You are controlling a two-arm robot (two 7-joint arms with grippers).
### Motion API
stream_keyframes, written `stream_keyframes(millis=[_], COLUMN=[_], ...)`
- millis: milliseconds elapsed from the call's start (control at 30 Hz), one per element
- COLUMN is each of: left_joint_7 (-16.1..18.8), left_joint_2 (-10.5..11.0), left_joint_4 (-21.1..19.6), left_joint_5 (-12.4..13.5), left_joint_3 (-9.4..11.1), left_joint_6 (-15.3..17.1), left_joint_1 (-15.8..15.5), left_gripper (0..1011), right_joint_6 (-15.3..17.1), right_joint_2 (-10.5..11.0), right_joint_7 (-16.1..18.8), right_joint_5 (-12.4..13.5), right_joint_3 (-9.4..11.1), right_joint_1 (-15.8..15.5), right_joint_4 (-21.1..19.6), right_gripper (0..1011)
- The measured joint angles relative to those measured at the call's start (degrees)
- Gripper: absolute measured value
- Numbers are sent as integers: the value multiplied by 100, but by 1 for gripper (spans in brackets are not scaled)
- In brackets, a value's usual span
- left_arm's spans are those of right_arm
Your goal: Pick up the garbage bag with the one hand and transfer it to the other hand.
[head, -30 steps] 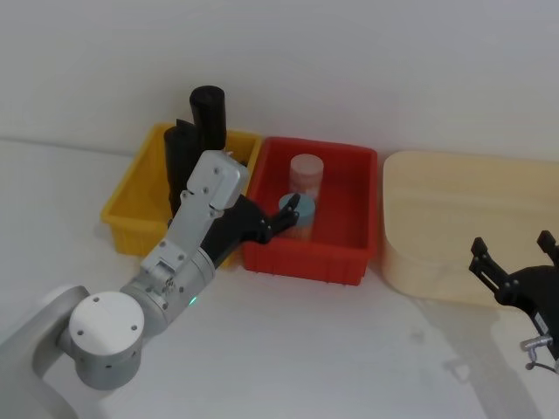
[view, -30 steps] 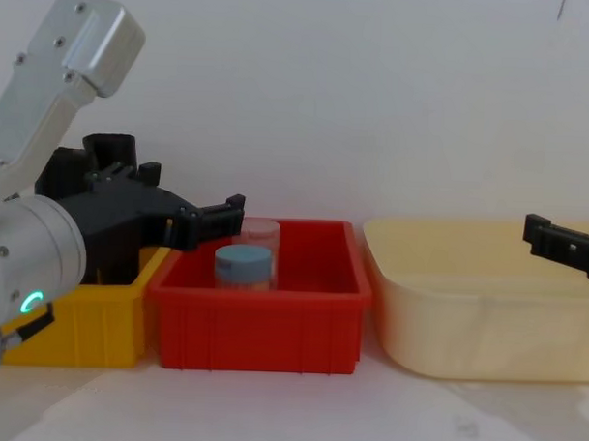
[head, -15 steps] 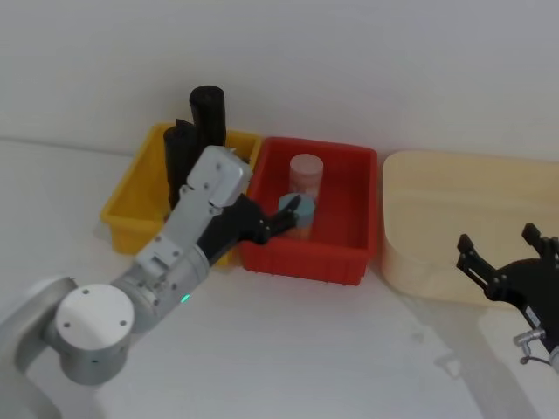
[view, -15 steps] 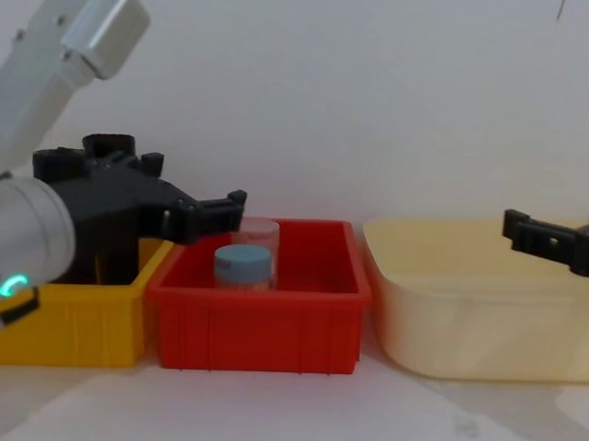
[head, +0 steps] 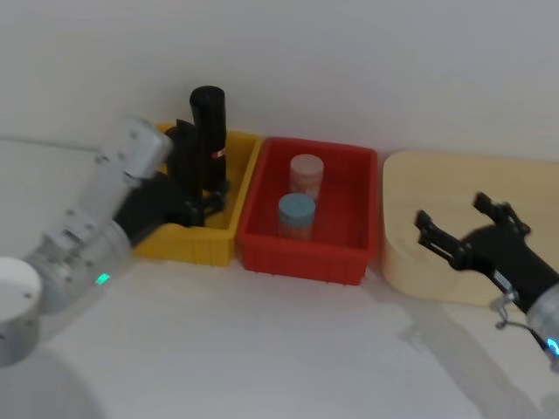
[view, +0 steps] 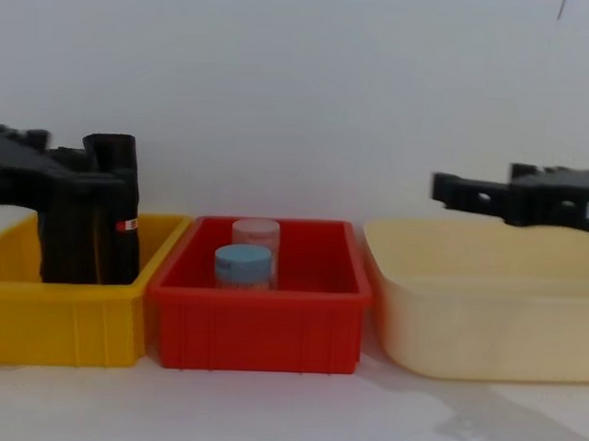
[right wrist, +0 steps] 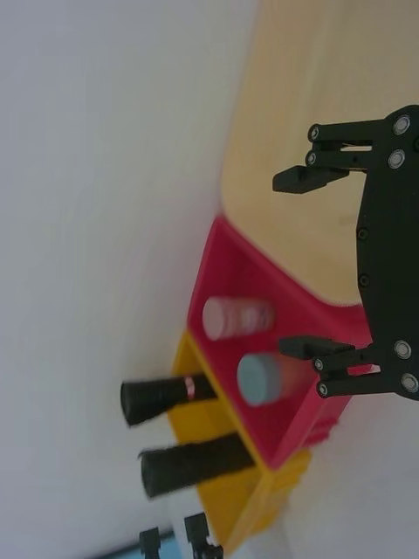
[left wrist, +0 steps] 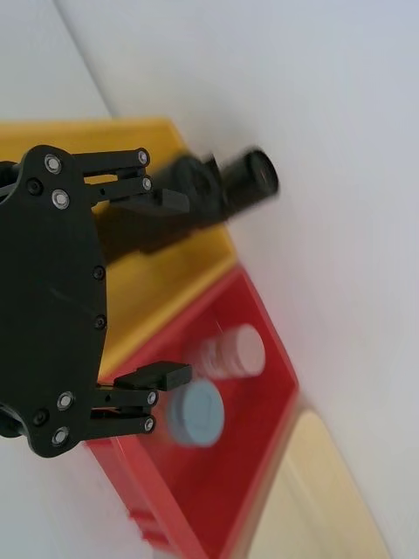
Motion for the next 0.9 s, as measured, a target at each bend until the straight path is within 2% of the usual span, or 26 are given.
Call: stream_keyframes(millis=[67,200,233,300,333,467,700,900], left_joint_7=[-44,-156,-182,-246,-246,-381,-618,-853], left_joint_2=[56,182,198,221,221,232,181,107], left_joint_4=[-25,-56,-56,-41,-41,57,269,493], left_joint_5=[-120,-436,-508,-685,-685,-995,-1335,-1504], left_joint_3=[-123,-495,-562,-699,-699,-910,-1012,-916], left_joint_6=[76,284,334,451,451,632,760,778], left_joint_1=[45,146,156,167,167,151,40,-121], left_gripper=[1001,1001,1001,1001,1001,1001,1001,1001], right_joint_6=[60,403,403,558,604,857,1138,1330], right_joint_2=[-8,-128,-128,-206,-229,-363,-467,-490], right_joint_7=[62,391,391,521,555,730,827,829], right_joint_5=[31,196,196,263,282,381,465,499], right_joint_3=[-24,-216,-216,-300,-324,-466,-586,-645], right_joint_1=[63,645,645,901,980,1446,1862,2069], right_joint_4=[26,316,316,474,526,823,1088,1233], right_gripper=[1002,1001,1001,1001,1001,1001,1001,1001])
